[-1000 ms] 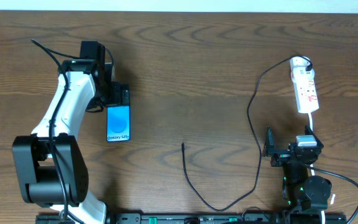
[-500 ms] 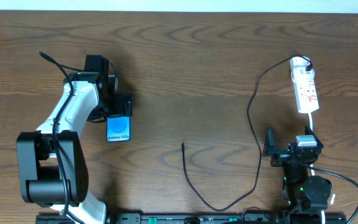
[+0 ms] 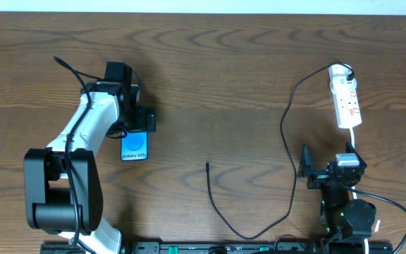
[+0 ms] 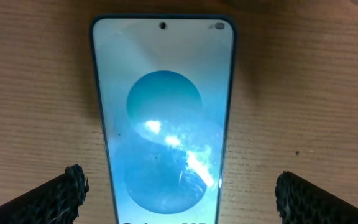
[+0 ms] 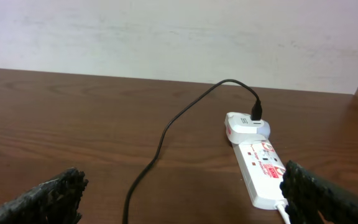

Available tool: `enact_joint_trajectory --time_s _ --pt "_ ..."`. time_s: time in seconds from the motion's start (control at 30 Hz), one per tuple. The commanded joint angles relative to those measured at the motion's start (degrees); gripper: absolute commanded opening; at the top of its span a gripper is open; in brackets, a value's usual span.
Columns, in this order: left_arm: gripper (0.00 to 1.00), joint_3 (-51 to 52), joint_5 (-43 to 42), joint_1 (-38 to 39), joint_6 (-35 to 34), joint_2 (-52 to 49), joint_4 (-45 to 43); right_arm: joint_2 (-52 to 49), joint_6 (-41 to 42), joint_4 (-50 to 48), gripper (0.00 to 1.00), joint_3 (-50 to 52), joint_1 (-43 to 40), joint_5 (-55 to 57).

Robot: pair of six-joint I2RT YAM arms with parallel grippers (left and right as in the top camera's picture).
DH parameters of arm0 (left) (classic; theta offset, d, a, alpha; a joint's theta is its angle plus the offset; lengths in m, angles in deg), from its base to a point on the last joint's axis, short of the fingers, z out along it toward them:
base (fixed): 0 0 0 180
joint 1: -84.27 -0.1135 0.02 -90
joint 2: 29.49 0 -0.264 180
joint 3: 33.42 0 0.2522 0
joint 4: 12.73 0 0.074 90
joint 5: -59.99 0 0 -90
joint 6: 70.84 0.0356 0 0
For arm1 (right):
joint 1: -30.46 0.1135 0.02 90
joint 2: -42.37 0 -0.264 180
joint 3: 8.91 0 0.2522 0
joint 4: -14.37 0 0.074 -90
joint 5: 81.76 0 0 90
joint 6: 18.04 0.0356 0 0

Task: Plug charger to phone and switch on socket
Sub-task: 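Lower the left gripper onto the phone's top edge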

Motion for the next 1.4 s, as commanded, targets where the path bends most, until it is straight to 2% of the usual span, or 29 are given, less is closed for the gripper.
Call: enact_joint_trajectory --time_s 0.0,0.73,1.37 --pt "0.98 0.2 2.9 -0.2 -1.7 -0.7 -0.2 0.3 0.7 0.2 0.99 0.1 0.2 0.2" --pt "0.98 0.2 2.5 -0.2 -1.8 -6.8 -3.2 0.3 0.7 0.2 0.99 0.1 0.2 0.2" --pt "0.98 0.3 2.5 -0.2 -1.8 -6.9 -4.0 0.3 0.7 0.2 0.99 0.1 0.2 0.2"
